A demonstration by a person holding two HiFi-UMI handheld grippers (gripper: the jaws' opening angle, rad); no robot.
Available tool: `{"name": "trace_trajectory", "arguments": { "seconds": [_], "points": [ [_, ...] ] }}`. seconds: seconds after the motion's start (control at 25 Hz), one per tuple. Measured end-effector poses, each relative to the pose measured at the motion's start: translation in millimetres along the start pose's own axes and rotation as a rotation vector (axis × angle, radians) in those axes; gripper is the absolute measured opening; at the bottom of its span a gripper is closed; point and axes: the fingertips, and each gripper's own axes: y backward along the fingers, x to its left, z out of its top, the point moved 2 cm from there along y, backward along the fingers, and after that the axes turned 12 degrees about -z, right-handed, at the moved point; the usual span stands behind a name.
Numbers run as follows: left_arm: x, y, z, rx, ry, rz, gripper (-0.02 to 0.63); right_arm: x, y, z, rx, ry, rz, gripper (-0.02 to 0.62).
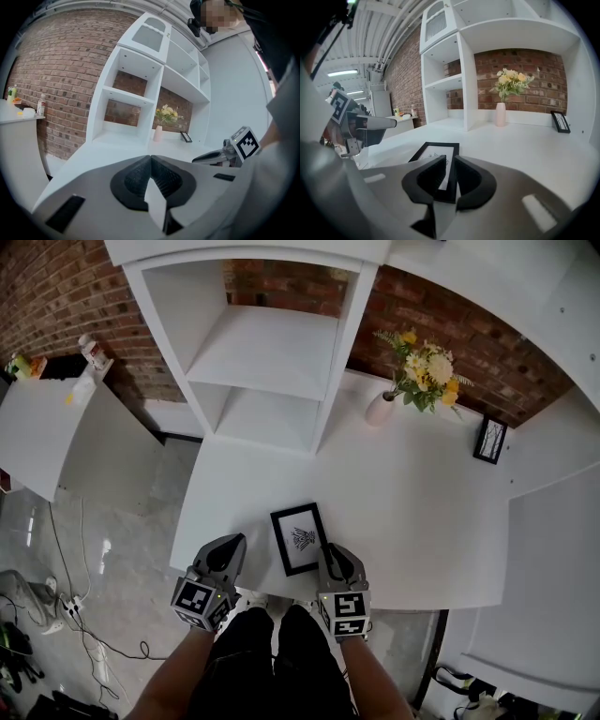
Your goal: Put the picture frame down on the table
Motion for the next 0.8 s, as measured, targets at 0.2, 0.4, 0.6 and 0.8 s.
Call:
{"name": "trace_trajectory", "arguments": {
  "seconds": [0.2, 0.4, 0.6, 0.8],
  "points": [
    [-2.7, -3.3, 5.9, -0.015, -0.007, -0.011, 0.003, -5.3, 7.2, 10.6, -0.046, 0.003, -0.016, 0.003],
    [-6.1, -5.6, 13.2, -0.031, -0.016, -0.021, 0.003, -10.0, 17.6, 22.7, -0.098, -0.007, -0.016, 0.003],
    [-8.2, -6.3, 19.4, -0.045, -0.026, -0.026, 0.003, -14.4, 26.7, 29.5, -0.132, -0.006, -0.02, 0.003],
    [-9.4, -7.0, 25.4, -0.06, -0.031, -0.03, 0.003, -19.2, 33.4, 38.8, -0.161, -0.014, -0.029, 0.003]
  ]
}}
